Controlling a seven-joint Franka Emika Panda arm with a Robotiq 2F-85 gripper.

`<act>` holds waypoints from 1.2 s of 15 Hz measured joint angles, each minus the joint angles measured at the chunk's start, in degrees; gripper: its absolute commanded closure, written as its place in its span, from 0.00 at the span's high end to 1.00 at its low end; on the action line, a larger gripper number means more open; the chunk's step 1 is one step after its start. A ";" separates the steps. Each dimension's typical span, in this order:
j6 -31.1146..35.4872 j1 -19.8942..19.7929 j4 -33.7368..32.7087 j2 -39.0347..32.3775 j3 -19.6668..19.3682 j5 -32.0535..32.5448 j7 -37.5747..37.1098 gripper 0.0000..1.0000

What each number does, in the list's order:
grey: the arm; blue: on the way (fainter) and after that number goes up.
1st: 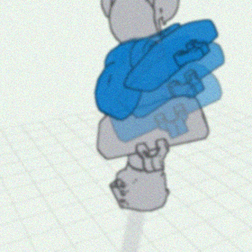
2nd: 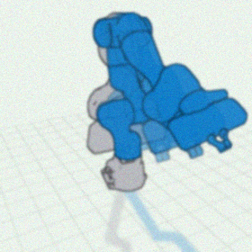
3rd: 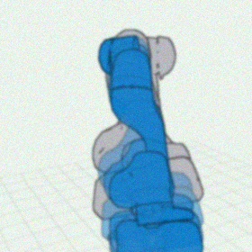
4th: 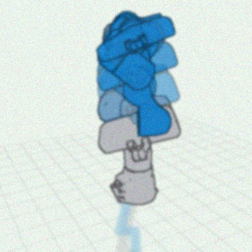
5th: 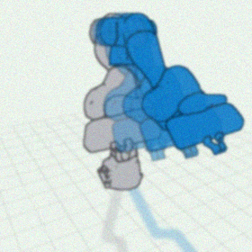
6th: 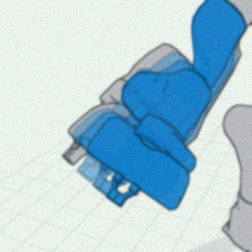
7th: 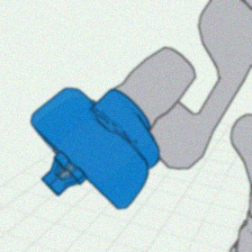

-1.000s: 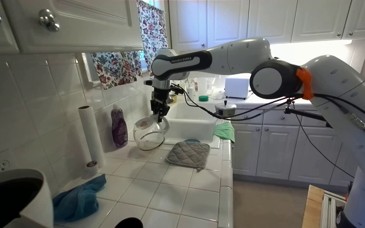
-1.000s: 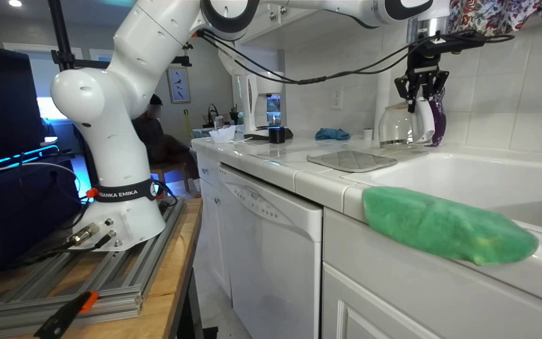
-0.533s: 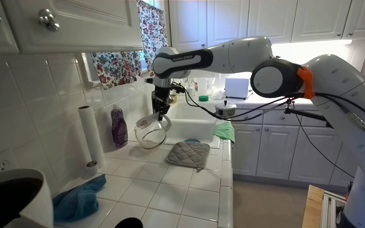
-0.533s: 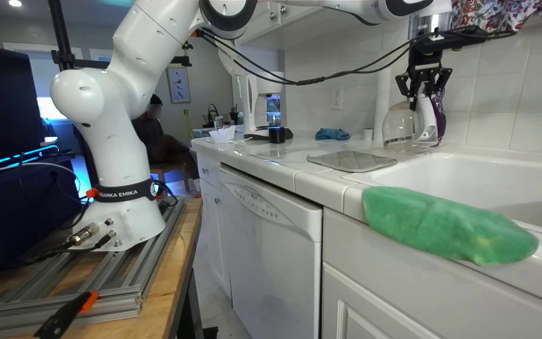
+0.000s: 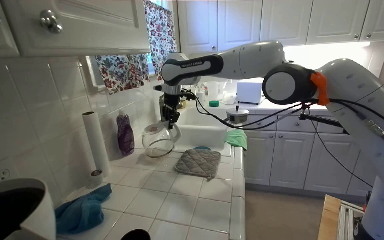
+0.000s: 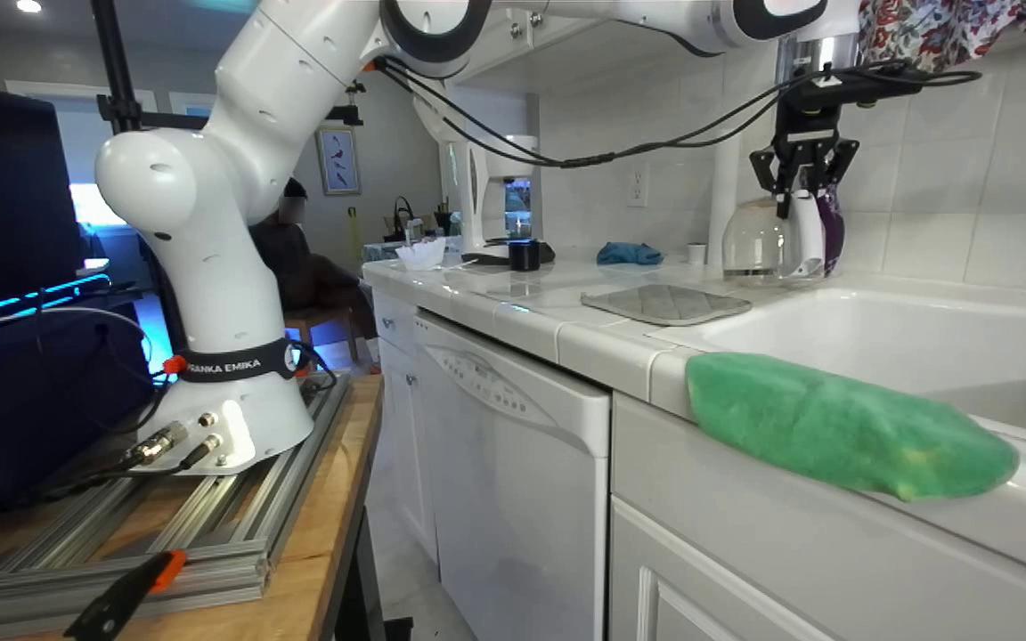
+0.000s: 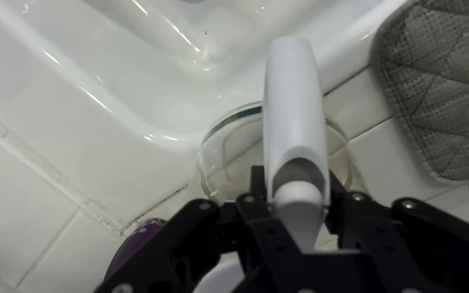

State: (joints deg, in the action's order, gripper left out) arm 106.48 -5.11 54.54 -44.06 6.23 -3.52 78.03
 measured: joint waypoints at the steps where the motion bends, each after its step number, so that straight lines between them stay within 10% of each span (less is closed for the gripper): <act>1: -0.07 0.02 0.01 -0.40 -0.05 0.00 0.00 0.09; 10: -0.08 1.62 -0.07 -1.97 -0.02 0.04 -0.13 0.09; 11: -0.08 1.62 -0.07 -1.97 -0.02 0.07 -0.13 0.52; 18: -0.63 2.16 -0.06 -2.11 0.09 0.10 -0.13 0.99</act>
State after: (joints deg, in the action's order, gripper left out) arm 105.85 -2.96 54.48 -46.17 6.33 -3.43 77.90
